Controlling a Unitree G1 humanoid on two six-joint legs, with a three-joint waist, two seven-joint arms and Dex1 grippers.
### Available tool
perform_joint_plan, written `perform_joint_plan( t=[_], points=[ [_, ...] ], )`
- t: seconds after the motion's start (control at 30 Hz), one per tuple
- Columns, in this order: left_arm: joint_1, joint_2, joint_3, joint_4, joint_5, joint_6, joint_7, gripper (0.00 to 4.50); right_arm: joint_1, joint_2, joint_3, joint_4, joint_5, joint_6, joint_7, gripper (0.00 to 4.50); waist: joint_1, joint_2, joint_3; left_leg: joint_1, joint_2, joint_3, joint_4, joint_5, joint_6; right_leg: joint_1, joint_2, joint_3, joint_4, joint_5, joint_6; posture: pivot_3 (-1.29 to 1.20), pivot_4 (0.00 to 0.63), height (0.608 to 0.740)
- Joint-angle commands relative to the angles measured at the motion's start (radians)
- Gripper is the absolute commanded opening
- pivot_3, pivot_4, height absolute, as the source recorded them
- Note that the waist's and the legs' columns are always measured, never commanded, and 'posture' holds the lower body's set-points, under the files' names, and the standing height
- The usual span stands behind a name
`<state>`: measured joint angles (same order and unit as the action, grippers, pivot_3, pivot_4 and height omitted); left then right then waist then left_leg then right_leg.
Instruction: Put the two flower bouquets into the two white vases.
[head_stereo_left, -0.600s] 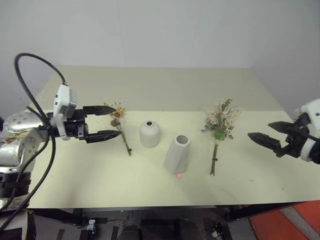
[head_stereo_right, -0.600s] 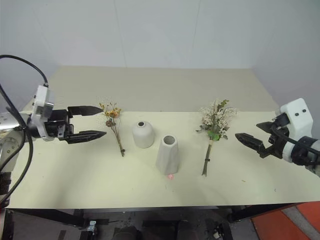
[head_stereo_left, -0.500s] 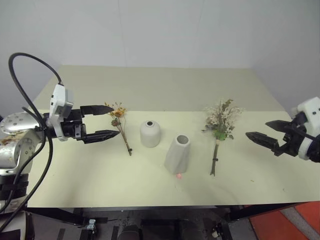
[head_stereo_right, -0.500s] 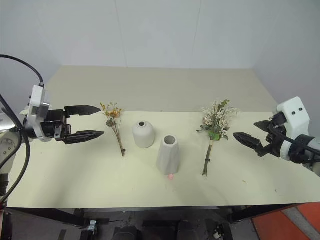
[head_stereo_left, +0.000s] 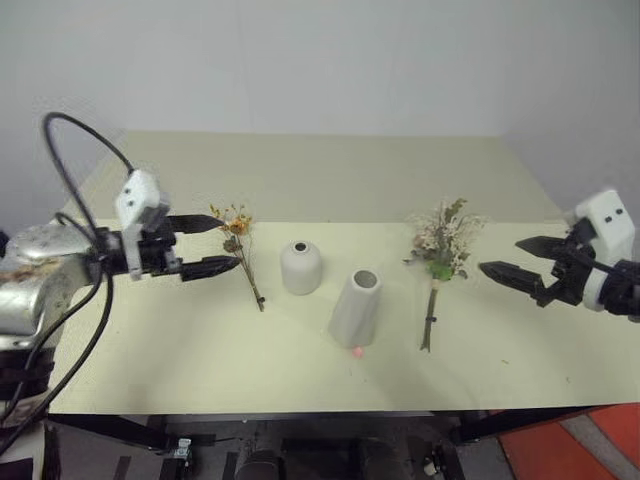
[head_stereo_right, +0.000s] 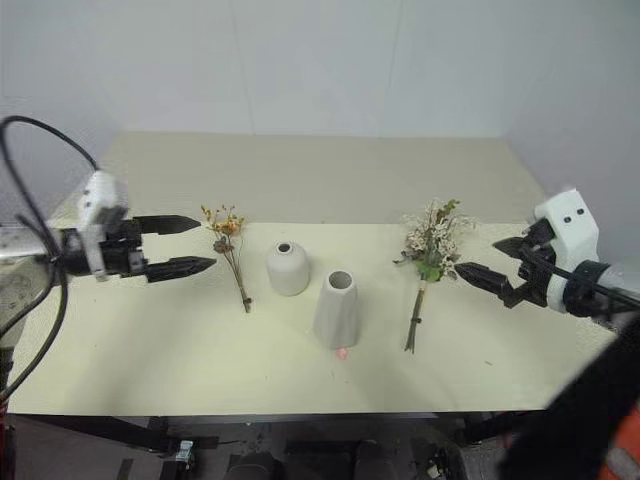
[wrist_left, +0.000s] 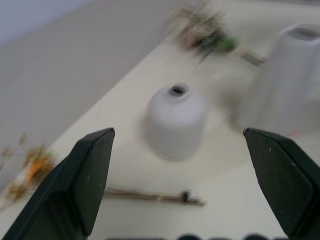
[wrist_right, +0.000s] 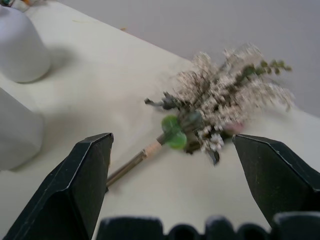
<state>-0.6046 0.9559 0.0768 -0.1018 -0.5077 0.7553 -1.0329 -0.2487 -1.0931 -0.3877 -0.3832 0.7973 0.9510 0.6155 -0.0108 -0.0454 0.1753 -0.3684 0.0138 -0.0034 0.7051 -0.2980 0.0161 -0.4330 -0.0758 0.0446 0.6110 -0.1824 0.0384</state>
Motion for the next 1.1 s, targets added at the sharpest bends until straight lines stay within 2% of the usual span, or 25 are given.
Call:
perform_joint_plan(
  t=[0.03, 0.13, 0.27, 0.3, 0.33, 0.57, 0.73, 1.03, 1.07, 1.1],
  points=[
    [-0.155, -0.012, -0.159, 0.019, 0.114, 0.237, 0.142, 4.49, -0.060, -0.006, 0.027, -0.037, 0.003, -0.034, 0.052, 4.50, 0.001, 0.000, 0.000, 0.000, 0.000, 0.000, 0.000, 0.000, 0.000, 0.000, 0.000, 0.000, 0.000, 0.000, 0.000, 0.00, 0.150, 0.740],
    [-0.293, -0.078, -0.257, 0.091, 0.172, 0.435, 0.243, 4.49, -0.095, -0.016, 0.024, -0.058, 0.034, -0.030, 0.111, 4.50, 0.001, 0.000, 0.000, -0.001, -0.001, -0.001, 0.000, 0.000, 0.000, 0.000, 0.000, 0.000, 0.000, 0.000, 0.000, 0.00, 0.150, 0.740],
    [-0.384, -0.127, -0.340, 0.161, 0.218, 0.579, 0.305, 4.49, -0.117, -0.046, 0.000, -0.087, 0.059, -0.043, 0.195, 4.50, -0.005, 0.000, 0.000, -0.002, -0.001, -0.001, 0.000, 0.000, 0.000, -0.003, 0.000, 0.000, 0.001, 0.000, 0.000, 0.00, 0.150, 0.740],
    [-0.426, -0.127, -0.425, 0.201, 0.252, 0.613, 0.308, 4.49, -0.128, -0.051, 0.002, -0.083, 0.056, -0.048, 0.206, 4.50, -0.006, 0.000, 0.000, -0.003, -0.001, 0.000, 0.000, 0.000, 0.000, -0.004, 0.000, 0.000, 0.001, 0.000, 0.000, 0.00, 0.150, 0.740],
    [-0.442, -0.134, -0.446, 0.226, 0.262, 0.647, 0.323, 4.49, -0.128, -0.054, -0.007, -0.088, 0.060, -0.047, 0.212, 4.50, -0.005, 0.000, 0.000, -0.003, 0.000, -0.001, 0.000, 0.000, 0.000, -0.005, 0.000, 0.000, 0.001, 0.000, 0.000, 0.00, 0.150, 0.740],
    [-0.533, -0.285, -0.416, 0.441, 0.311, 0.735, 0.449, 4.49, -0.115, -0.039, -0.038, -0.106, 0.041, -0.080, 0.237, 4.50, -0.001, 0.000, 0.001, -0.004, -0.001, -0.001, 0.000, 0.000, 0.000, -0.005, 0.000, 0.000, 0.002, 0.001, 0.000, 0.00, 0.150, 0.740],
    [-0.549, -0.366, -0.402, 0.516, 0.328, 0.700, 0.491, 4.49, -0.110, -0.028, -0.060, -0.122, 0.042, -0.089, 0.225, 4.50, -0.001, 0.000, 0.001, -0.004, -0.001, -0.001, 0.000, 0.000, 0.000, -0.005, -0.001, 0.000, 0.002, 0.001, 0.000, 0.00, 0.150, 0.740],
    [-0.549, -0.411, -0.408, 0.568, 0.349, 0.669, 0.519, 4.49, -0.073, -0.006, -0.103, -0.155, 0.068, -0.081, 0.216, 4.50, -0.002, 0.000, 0.001, -0.004, -0.001, -0.001, 0.000, 0.000, 0.000, -0.006, -0.001, 0.000, 0.003, 0.001, 0.000, 0.00, 0.150, 0.740],
    [-0.548, -0.412, -0.407, 0.571, 0.351, 0.668, 0.521, 4.11, -0.071, -0.005, -0.105, -0.156, 0.068, -0.081, 0.216, 4.50, -0.002, 0.000, 0.001, -0.004, -0.001, -0.001, 0.000, 0.000, 0.000, -0.006, -0.001, 0.000, 0.003, 0.001, 0.000, 0.00, 0.150, 0.740],
    [-0.546, -0.412, -0.403, 0.571, 0.352, 0.670, 0.525, 3.94, -0.069, -0.005, -0.109, -0.158, 0.070, -0.079, 0.217, 4.50, -0.002, 0.000, 0.001, -0.004, -0.001, -0.001, 0.000, 0.000, 0.000, -0.006, -0.001, 0.000, 0.003, 0.001, -0.001, 0.00, 0.150, 0.740]
  ],
)
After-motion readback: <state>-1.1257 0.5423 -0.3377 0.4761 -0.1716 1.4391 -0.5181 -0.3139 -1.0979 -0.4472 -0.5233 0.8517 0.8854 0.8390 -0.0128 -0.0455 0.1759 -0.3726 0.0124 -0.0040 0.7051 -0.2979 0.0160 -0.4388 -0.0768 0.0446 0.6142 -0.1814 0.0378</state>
